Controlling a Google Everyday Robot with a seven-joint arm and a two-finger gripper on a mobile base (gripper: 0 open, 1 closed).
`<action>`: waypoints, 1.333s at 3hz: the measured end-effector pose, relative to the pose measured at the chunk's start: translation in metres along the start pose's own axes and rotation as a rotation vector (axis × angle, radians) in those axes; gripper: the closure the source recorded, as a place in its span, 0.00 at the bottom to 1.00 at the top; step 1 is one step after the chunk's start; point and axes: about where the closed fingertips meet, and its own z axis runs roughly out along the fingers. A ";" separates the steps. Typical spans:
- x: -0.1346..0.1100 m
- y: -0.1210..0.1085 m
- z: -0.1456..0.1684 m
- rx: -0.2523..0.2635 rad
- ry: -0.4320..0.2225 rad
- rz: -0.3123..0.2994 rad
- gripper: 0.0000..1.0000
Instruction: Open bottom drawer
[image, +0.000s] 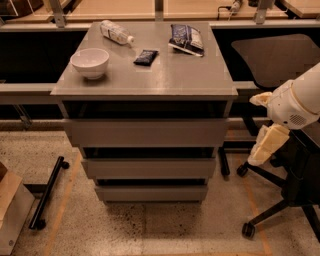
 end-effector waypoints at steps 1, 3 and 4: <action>0.003 0.011 0.018 -0.026 -0.033 0.009 0.00; 0.019 0.038 0.129 -0.119 -0.119 0.008 0.00; 0.031 0.046 0.180 -0.160 -0.149 0.031 0.00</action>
Offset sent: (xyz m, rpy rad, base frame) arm 0.0024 0.0424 -0.1431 0.1413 0.0488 0.0641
